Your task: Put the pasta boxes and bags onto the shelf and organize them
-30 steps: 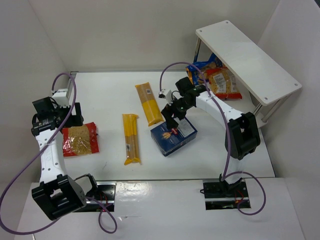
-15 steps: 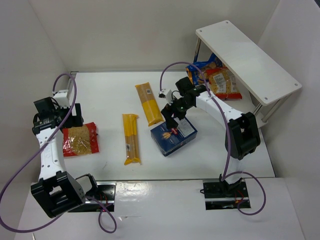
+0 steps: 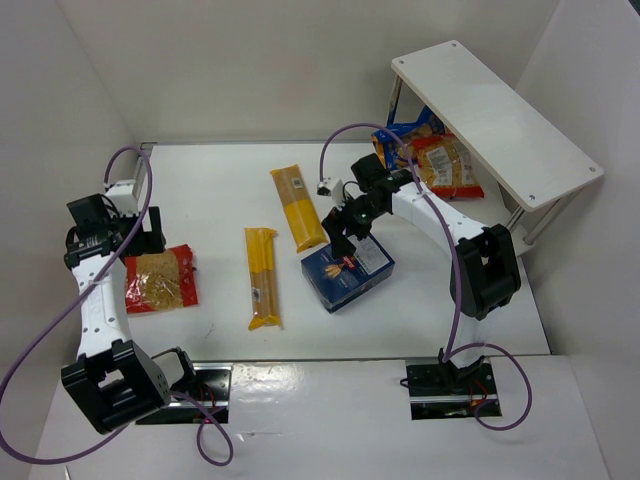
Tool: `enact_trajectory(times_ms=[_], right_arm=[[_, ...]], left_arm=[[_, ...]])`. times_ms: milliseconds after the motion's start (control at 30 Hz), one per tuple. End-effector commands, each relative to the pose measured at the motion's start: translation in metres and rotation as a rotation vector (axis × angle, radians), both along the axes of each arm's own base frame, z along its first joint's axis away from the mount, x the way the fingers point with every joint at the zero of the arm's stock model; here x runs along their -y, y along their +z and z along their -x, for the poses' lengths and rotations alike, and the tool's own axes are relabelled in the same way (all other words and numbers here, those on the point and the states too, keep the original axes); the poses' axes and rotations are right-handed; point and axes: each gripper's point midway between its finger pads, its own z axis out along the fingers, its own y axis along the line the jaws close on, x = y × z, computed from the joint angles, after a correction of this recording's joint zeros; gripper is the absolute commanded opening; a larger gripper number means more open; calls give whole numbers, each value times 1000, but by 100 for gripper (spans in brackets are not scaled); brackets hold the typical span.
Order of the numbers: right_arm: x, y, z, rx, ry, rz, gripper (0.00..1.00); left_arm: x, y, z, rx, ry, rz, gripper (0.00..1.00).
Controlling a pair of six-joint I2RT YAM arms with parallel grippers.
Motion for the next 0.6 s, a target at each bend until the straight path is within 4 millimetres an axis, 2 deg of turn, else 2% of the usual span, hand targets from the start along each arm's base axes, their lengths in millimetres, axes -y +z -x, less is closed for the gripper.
enact_trajectory(times_ms=[0, 567], right_arm=[[-8, 26, -8, 60, 9, -64, 100], [-9, 23, -8, 54, 20, -66, 100]], left_arm=[[-5, 2, -2, 19, 23, -1, 100], [-8, 4, -1, 28, 33, -5, 100]])
